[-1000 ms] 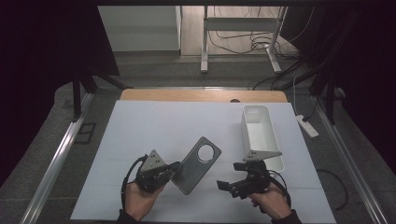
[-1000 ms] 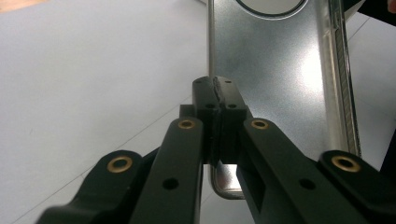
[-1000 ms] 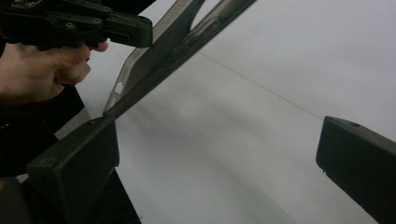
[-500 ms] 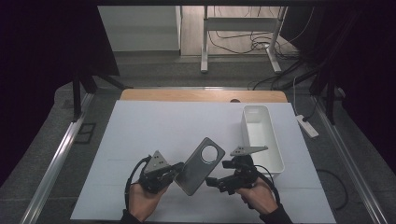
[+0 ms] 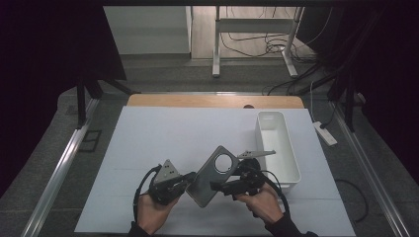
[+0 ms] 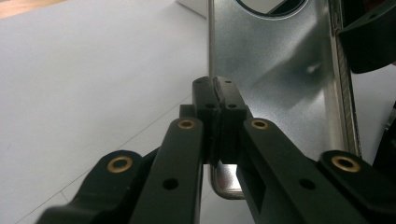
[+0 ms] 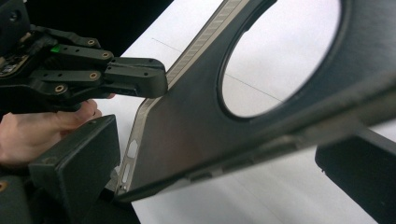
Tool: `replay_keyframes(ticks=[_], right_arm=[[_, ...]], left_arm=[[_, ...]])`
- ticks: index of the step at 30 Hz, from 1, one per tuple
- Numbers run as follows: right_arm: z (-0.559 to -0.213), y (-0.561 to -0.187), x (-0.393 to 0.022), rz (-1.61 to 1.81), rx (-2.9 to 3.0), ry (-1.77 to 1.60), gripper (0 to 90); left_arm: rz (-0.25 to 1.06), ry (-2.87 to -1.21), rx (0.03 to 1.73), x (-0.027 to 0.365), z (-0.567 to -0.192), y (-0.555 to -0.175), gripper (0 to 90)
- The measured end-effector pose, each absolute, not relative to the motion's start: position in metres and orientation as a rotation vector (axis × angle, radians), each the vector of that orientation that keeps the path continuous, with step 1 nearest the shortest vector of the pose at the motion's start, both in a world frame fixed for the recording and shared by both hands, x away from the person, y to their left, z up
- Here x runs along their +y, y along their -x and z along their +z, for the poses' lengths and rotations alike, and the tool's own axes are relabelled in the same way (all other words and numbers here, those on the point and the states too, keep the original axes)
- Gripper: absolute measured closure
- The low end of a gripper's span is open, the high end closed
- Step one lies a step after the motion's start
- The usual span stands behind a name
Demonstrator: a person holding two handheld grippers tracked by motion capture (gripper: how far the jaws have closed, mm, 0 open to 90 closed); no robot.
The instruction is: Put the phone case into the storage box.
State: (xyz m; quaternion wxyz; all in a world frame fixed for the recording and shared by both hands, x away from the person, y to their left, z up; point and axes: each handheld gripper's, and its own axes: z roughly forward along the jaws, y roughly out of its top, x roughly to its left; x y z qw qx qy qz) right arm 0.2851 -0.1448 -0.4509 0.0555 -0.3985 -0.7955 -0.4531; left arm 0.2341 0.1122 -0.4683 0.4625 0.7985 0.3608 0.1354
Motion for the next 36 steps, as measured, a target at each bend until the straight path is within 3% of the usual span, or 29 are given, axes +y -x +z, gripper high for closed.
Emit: replay_keyframes(ticks=[7,16,17,22,36], right_arm=[[-0.4539,-0.2880,-0.1375,-1.346,-2.423,1.216,1.3],[-0.4535,-0.2893,-0.1384,-1.346,-2.331,1.194,43.5],[-0.4535,-0.2893,-0.1384,-1.346,-2.331,1.194,43.5],[-0.4538,-0.2906,-0.1402,-1.358,-2.262,1.187,62.9],[-0.4579,-0.2908,-0.1424,-1.372,-2.131,1.217,85.4]], left_arm=[[0.333,-1.958,0.884,0.1119,-0.4676,-0.2337,89.1],[0.337,-1.955,0.879,0.1115,-0.4679,-0.2328,89.1],[0.337,-1.955,0.879,0.1115,-0.4679,-0.2328,89.1],[0.341,-1.955,0.864,0.1110,-0.4683,-0.2320,89.1],[0.306,-1.998,0.825,0.1106,-0.4711,-0.2335,87.1]])
